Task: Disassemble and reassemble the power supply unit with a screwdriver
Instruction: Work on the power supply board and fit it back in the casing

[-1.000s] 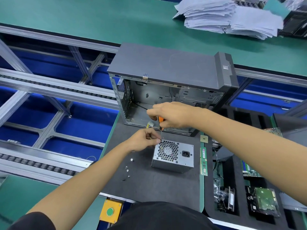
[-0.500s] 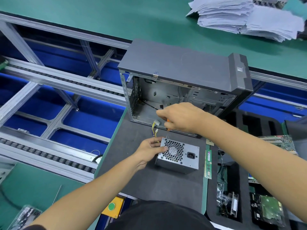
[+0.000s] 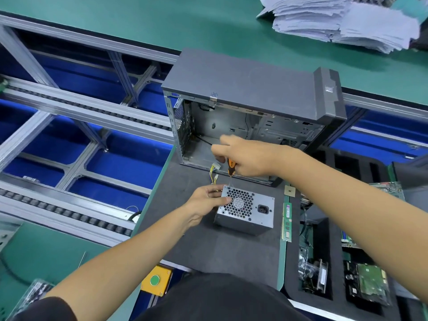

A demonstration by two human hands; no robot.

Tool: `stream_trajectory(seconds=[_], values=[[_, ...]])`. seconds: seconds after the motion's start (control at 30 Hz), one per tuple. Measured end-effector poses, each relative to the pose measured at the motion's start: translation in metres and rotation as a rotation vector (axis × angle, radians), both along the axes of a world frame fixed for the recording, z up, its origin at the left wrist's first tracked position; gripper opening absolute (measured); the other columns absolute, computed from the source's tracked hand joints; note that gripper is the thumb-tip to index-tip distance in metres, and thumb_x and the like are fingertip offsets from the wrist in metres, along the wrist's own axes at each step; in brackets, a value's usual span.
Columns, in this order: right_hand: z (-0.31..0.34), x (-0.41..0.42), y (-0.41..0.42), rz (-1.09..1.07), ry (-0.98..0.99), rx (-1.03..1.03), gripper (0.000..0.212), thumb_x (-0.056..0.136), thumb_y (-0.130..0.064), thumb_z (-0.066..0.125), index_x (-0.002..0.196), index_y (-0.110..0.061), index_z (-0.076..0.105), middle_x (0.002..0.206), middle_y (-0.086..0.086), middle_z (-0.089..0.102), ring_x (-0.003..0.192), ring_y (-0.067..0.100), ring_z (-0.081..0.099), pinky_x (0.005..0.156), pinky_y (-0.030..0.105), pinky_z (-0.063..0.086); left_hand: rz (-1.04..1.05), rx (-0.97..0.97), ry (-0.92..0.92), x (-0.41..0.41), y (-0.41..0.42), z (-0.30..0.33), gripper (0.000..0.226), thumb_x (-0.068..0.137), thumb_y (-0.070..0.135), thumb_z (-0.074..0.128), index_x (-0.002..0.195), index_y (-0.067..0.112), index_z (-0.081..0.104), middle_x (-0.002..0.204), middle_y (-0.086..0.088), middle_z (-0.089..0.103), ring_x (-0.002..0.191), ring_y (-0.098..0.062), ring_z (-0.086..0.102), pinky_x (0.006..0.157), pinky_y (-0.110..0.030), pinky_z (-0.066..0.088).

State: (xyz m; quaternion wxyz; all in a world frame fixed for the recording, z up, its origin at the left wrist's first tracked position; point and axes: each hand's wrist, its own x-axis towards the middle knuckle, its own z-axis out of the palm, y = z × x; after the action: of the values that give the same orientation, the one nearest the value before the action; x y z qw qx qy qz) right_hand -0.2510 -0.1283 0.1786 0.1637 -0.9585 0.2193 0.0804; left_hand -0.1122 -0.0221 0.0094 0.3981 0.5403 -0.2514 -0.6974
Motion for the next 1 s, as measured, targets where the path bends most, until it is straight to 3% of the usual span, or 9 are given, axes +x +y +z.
stream_trajectory(seconds=[0.1,0.27,0.33,0.47,0.57,0.7,0.83,0.93,1.0], values=[[0.008,0.001,0.000,0.044,0.058,-0.063,0.016,0.084,-0.007,0.051,0.094,-0.017,0.044,0.089,-0.001,0.043,0.065,0.009,0.038,0.051,0.030,0.022,0.008,-0.002,-0.007,-0.001,0.001,0.000,0.047,0.082,-0.002,0.081,0.124,0.009,0.066,0.110,-0.012,0.077,0.102,-0.023,0.074,0.087,-0.030,0.060],[0.002,0.003,0.007,-0.174,0.192,-0.291,0.016,0.095,-0.028,0.048,0.094,-0.020,0.034,0.067,0.000,0.038,0.064,0.030,0.046,0.055,0.036,0.031,0.045,0.000,-0.006,-0.005,0.003,-0.001,0.048,0.084,-0.003,0.078,0.128,0.008,0.065,0.111,-0.013,0.076,0.101,-0.023,0.073,0.086,-0.030,0.059],[0.002,0.003,0.007,-0.214,0.158,-0.249,0.020,0.094,-0.028,0.050,0.099,-0.021,0.031,0.076,-0.001,0.038,0.069,0.028,0.046,0.055,0.034,0.029,0.060,-0.004,-0.003,-0.007,0.004,-0.001,0.049,0.084,-0.003,0.078,0.130,0.007,0.064,0.114,-0.015,0.075,0.105,-0.027,0.072,0.088,-0.032,0.058],[0.005,0.000,0.004,-0.005,0.053,-0.056,0.026,0.085,0.000,0.050,0.103,-0.018,0.045,0.100,0.001,0.038,0.069,0.019,0.041,0.052,0.029,0.022,0.073,-0.018,-0.021,-0.009,0.007,-0.001,0.048,0.085,-0.003,0.077,0.130,0.008,0.064,0.113,-0.015,0.074,0.101,-0.024,0.073,0.085,-0.031,0.059],[0.007,0.000,0.005,0.034,0.085,-0.089,0.020,0.085,-0.007,0.055,0.097,-0.019,0.045,0.094,0.001,0.041,0.068,0.025,0.048,0.054,0.034,0.029,0.085,-0.036,-0.043,-0.010,0.006,0.001,0.048,0.085,-0.004,0.077,0.130,0.005,0.063,0.108,-0.013,0.074,0.094,-0.020,0.073,0.075,-0.023,0.058],[0.002,0.008,0.011,-0.127,0.157,-0.220,0.012,0.095,-0.021,0.050,0.090,-0.019,0.040,0.074,-0.001,0.042,0.067,0.029,0.049,0.050,0.033,0.028,0.093,-0.030,-0.051,-0.012,0.006,0.003,0.048,0.085,-0.005,0.076,0.130,0.004,0.063,0.114,-0.017,0.072,0.096,-0.022,0.072,0.077,-0.025,0.059],[0.002,0.007,0.012,-0.264,0.192,-0.168,0.015,0.097,-0.030,0.047,0.101,-0.019,0.038,0.081,0.002,0.045,0.074,0.032,0.050,0.060,0.038,0.037,0.087,-0.033,-0.080,-0.013,0.008,0.001,0.048,0.086,-0.004,0.075,0.132,0.004,0.061,0.114,-0.016,0.071,0.096,-0.020,0.071,0.079,-0.025,0.059],[0.011,0.003,0.012,-0.083,0.151,-0.045,0.027,0.086,-0.010,0.054,0.101,-0.022,0.035,0.100,0.003,0.040,0.079,0.028,0.049,0.060,0.043,0.040,0.063,-0.054,-0.193,-0.020,0.006,0.003,0.041,0.091,0.006,0.074,0.129,0.010,0.058,0.117,-0.015,0.065,0.099,-0.023,0.064,0.089,-0.032,0.055],[0.012,0.001,0.009,0.042,0.185,-0.086,0.031,0.083,-0.001,0.052,0.102,-0.021,0.040,0.098,0.002,0.038,0.073,0.028,0.048,0.055,0.039,0.033,0.070,-0.088,-0.276,-0.026,0.005,0.004,0.032,0.093,0.022,0.075,0.119,0.020,0.057,0.108,-0.010,0.058,0.092,-0.019,0.057,0.084,-0.032,0.049]])
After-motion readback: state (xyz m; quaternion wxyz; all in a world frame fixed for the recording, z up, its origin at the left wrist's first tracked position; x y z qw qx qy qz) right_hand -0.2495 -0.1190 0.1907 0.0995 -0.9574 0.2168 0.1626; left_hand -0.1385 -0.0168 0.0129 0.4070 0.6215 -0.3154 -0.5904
